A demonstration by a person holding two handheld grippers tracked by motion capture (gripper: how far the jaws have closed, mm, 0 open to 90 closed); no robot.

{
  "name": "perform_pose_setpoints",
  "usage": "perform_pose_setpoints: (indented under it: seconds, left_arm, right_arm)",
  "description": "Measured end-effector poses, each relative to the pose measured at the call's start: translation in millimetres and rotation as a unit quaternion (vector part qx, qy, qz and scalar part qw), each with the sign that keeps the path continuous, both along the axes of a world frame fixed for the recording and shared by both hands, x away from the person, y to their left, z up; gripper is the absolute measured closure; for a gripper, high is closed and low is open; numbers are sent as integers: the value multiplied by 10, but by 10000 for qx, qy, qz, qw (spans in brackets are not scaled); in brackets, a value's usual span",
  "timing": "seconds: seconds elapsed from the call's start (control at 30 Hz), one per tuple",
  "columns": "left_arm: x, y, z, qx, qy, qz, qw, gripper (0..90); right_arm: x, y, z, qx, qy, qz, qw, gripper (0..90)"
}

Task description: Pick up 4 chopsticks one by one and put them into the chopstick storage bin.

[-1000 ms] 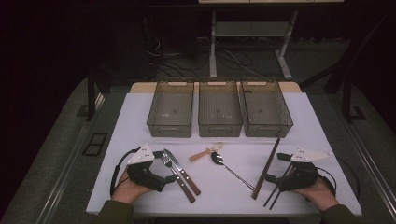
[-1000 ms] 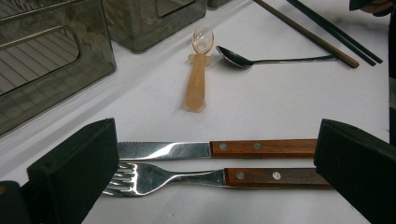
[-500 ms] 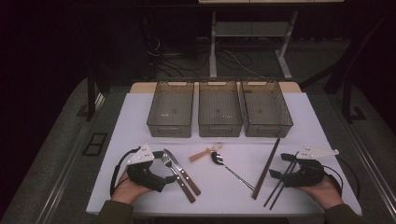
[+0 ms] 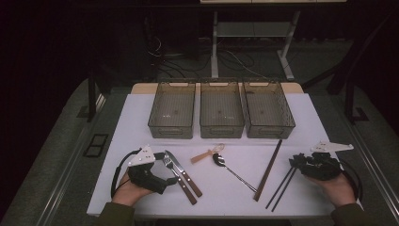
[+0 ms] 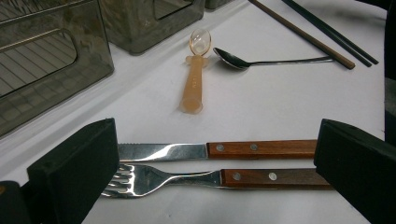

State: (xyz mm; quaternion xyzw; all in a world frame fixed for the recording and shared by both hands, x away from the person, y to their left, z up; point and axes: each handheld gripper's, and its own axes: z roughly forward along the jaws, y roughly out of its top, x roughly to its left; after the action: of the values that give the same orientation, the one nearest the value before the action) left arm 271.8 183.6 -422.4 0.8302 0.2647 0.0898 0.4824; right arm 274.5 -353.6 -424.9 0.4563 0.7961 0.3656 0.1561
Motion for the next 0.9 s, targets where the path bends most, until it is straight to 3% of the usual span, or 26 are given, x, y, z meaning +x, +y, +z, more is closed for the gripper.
perform_pose_setpoints:
  seconds: [0.2, 0.47, 0.7, 0.9]
  left_arm:
    - [-7, -1, -5, -24, -1, 9, 10000, 0]
    - [-19, -6, -18, -44, 38, 33, 10000, 0]
    - [-18, -4, -18, -44, 30, 34, 10000, 0]
    - [-17, -5, -24, -43, 40, 32, 10000, 0]
  right_arm:
    - [84, -164, -24, -164, 183, -329, 9992, 898]
    - [194, -289, -92, -360, 298, -591, 9972, 899]
    - [259, -397, -146, -316, 381, -801, 9956, 899]
    - [303, -428, -183, -258, 400, -730, 9962, 899]
